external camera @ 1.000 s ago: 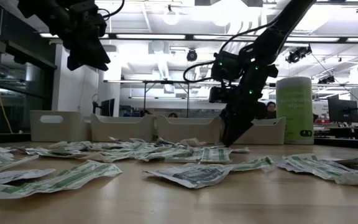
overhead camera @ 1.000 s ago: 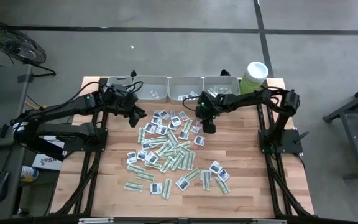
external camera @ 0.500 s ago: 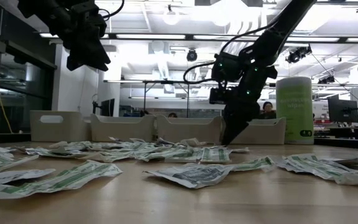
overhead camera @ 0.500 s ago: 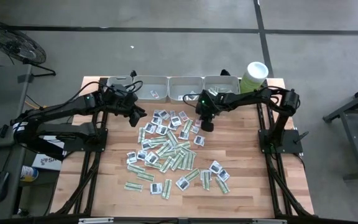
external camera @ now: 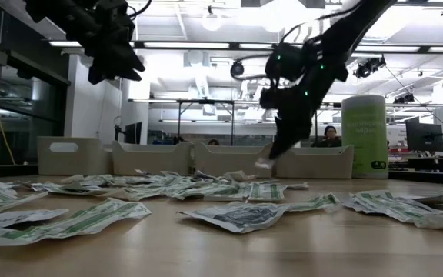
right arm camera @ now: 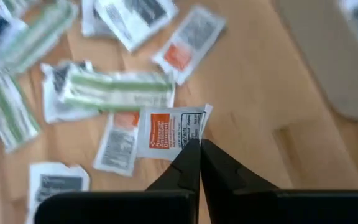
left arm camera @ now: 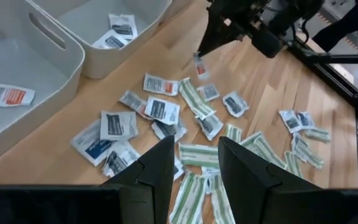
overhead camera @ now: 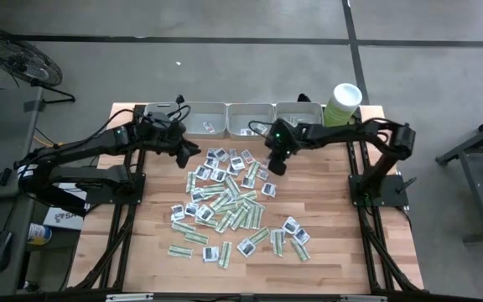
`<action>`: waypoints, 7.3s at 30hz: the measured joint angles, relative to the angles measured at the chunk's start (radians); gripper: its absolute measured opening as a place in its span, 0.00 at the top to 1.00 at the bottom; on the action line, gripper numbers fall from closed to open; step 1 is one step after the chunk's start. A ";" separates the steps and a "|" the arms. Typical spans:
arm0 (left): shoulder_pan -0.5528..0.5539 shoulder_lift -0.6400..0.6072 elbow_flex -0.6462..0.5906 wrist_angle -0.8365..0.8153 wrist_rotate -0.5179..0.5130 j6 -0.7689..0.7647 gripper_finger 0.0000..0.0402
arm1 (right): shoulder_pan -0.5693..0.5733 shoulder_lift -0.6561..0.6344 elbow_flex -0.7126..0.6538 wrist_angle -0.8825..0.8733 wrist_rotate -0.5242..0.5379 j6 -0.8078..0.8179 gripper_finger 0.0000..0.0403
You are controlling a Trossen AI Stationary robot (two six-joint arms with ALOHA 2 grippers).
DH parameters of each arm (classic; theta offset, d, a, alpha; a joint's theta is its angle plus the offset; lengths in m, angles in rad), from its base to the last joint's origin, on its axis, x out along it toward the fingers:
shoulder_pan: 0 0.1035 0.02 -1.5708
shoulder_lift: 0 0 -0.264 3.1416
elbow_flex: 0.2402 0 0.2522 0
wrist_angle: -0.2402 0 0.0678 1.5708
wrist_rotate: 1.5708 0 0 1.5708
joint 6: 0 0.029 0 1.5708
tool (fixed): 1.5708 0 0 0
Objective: Pick & Place First Aid Supplies
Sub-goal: Put the orange ointment pack into the middle left gray bin, then put the green bandage into the right gray bin
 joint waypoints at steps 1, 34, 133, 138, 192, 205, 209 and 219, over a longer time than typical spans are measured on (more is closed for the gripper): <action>0.000 0.000 0.000 0.006 0.000 0.000 0.69 | 0.005 -0.013 0.000 0.009 0.001 0.007 1.00; 0.000 0.292 0.000 0.682 0.069 0.073 0.69 | 0.222 -0.157 0.003 0.629 0.490 0.105 1.00; 0.351 0.511 0.000 0.294 -0.185 -0.217 1.00 | 0.219 -0.157 0.003 0.609 0.571 0.239 0.56; 0.384 0.525 0.000 0.293 -0.130 -0.220 0.96 | 0.219 -0.157 0.003 0.609 0.570 0.239 0.56; 0.018 0.249 0.000 0.363 0.011 0.230 0.78 | 0.265 0.059 0.000 0.065 0.442 1.224 0.56; 0.019 0.249 0.000 0.357 0.013 0.233 0.78 | 0.248 0.167 0.000 0.197 0.415 1.231 0.56; 0.019 0.249 0.000 0.340 0.013 0.233 0.78 | 0.244 0.180 0.001 0.249 0.416 1.224 0.56; 0.019 0.250 0.000 0.333 0.015 0.236 0.78 | 0.244 0.198 0.001 0.298 0.400 1.213 0.57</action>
